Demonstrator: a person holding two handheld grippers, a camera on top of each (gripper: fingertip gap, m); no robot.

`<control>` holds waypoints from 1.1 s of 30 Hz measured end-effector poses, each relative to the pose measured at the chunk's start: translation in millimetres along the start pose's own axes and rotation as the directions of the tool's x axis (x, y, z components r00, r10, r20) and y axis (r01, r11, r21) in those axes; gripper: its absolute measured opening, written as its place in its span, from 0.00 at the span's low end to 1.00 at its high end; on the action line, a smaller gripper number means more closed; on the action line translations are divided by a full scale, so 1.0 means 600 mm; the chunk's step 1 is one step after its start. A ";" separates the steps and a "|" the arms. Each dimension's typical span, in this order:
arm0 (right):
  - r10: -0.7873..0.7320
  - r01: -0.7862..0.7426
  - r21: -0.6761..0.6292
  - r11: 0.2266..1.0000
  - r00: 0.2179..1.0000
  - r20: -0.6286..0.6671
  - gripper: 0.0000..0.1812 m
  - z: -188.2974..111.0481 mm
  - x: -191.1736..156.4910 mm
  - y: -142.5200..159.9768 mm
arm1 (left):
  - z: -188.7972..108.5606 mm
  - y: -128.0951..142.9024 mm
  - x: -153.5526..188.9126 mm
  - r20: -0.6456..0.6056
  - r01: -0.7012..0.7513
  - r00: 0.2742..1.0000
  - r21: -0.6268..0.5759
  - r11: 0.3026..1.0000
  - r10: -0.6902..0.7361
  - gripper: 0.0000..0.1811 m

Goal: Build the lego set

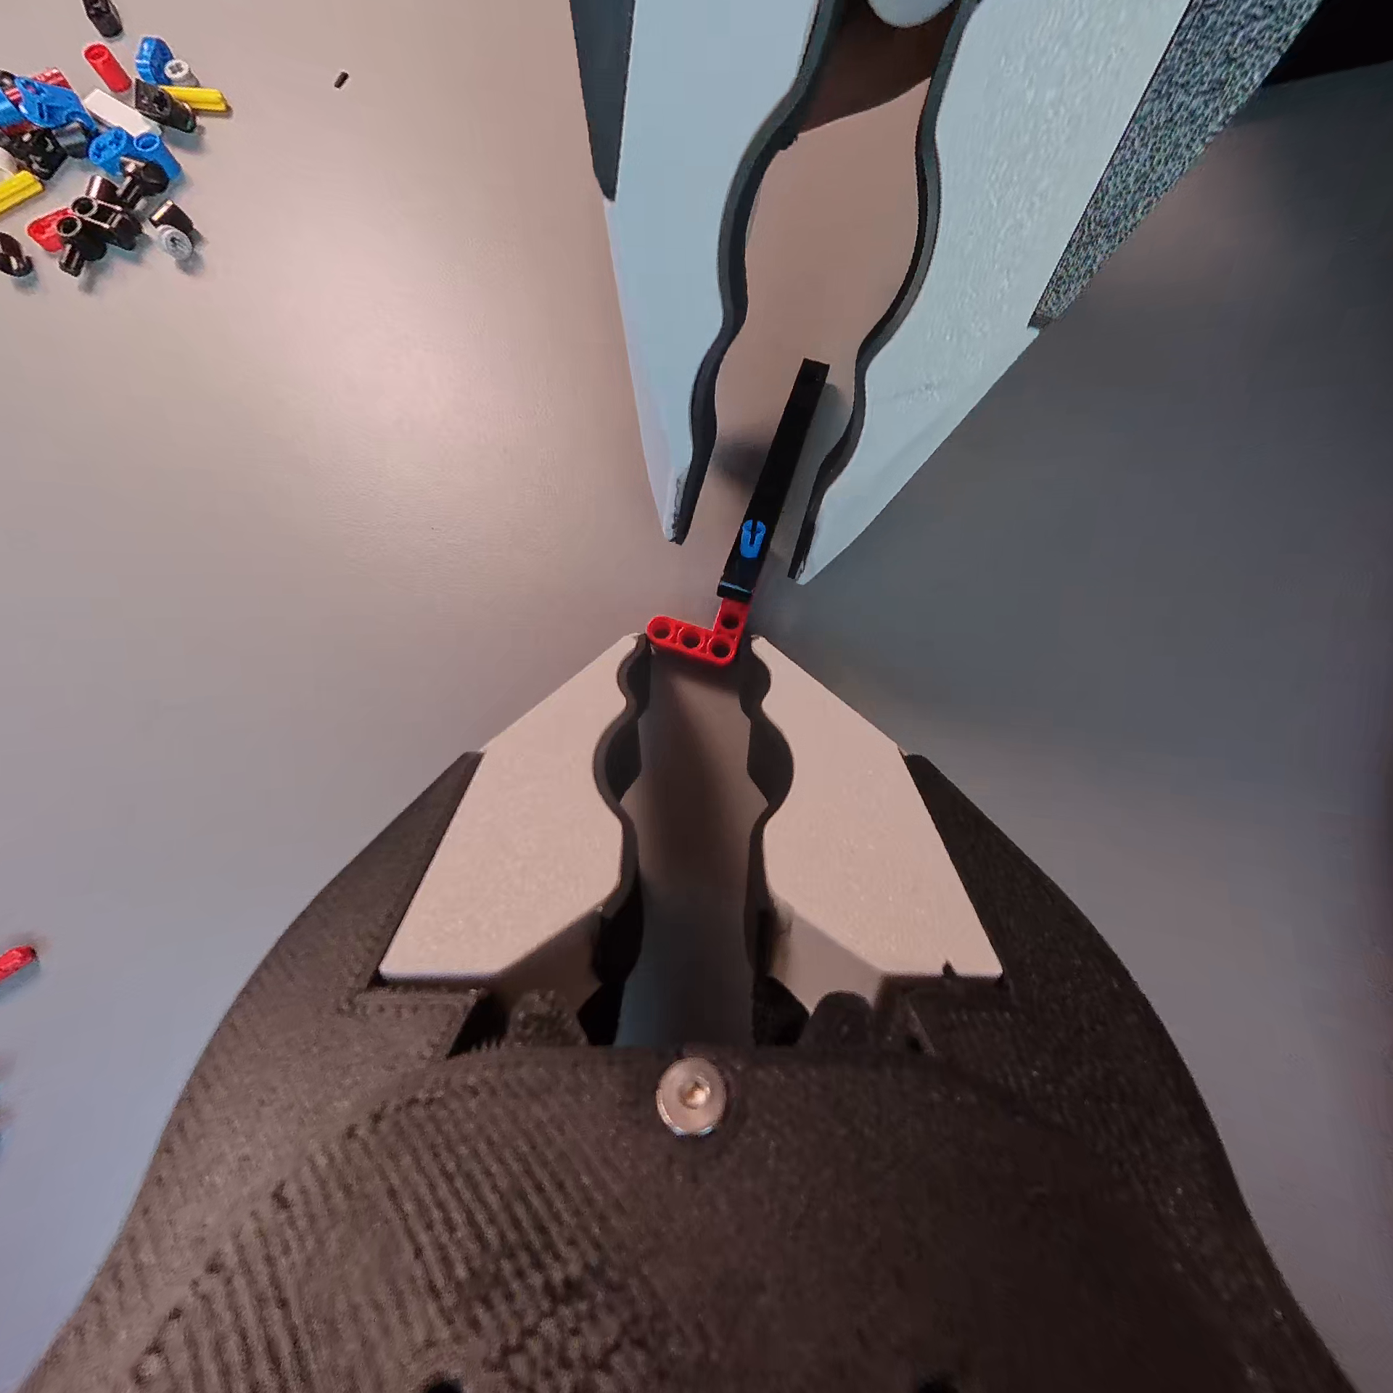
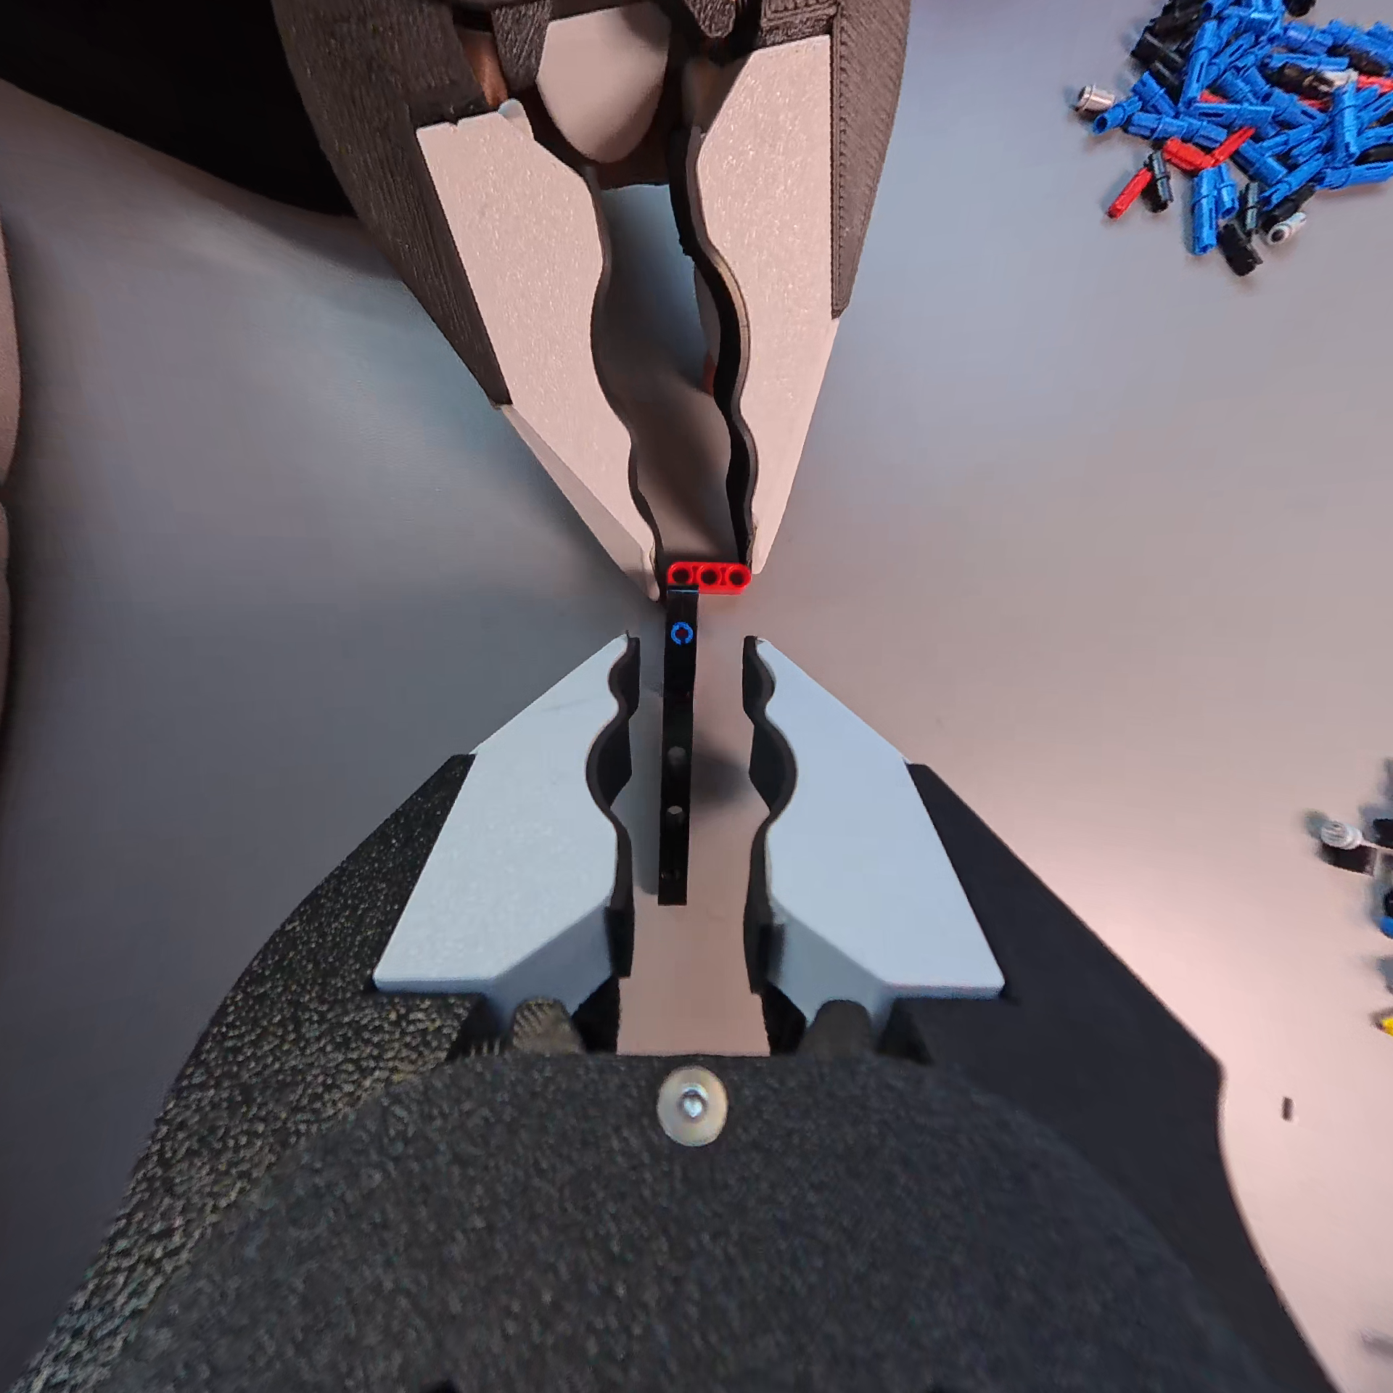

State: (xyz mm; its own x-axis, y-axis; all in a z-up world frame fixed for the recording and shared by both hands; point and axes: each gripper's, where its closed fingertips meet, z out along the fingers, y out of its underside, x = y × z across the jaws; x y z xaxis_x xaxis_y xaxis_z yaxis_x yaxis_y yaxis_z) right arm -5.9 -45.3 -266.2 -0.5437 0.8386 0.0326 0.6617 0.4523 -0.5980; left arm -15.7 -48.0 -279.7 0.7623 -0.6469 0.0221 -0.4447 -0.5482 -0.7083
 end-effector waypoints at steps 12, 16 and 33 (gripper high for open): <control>0.014 -0.013 -0.024 1.000 0.999 0.050 0.03 0.005 -0.006 -0.008 | -0.001 -0.004 0.000 -0.015 -0.091 0.996 0.045 0.995 0.092 0.22; 0.001 0.003 -0.083 0.997 0.998 0.055 0.03 0.006 -0.006 -0.008 | 0.006 -0.009 0.004 -0.036 -0.116 0.992 0.072 0.991 0.118 0.17; -0.022 0.022 0.003 1.000 0.999 0.044 0.14 0.010 -0.009 -0.010 | 0.005 -0.007 0.003 -0.020 -0.154 0.988 0.073 0.985 0.155 0.13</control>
State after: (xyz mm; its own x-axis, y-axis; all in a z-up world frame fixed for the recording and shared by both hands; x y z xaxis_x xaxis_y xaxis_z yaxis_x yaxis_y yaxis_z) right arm -10.0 -54.2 -267.3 -0.5805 0.8142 0.0111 0.6477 0.4699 -0.5997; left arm -10.9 -45.3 -278.6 0.6745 -0.7345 -0.0743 -0.5208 -0.4020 -0.7531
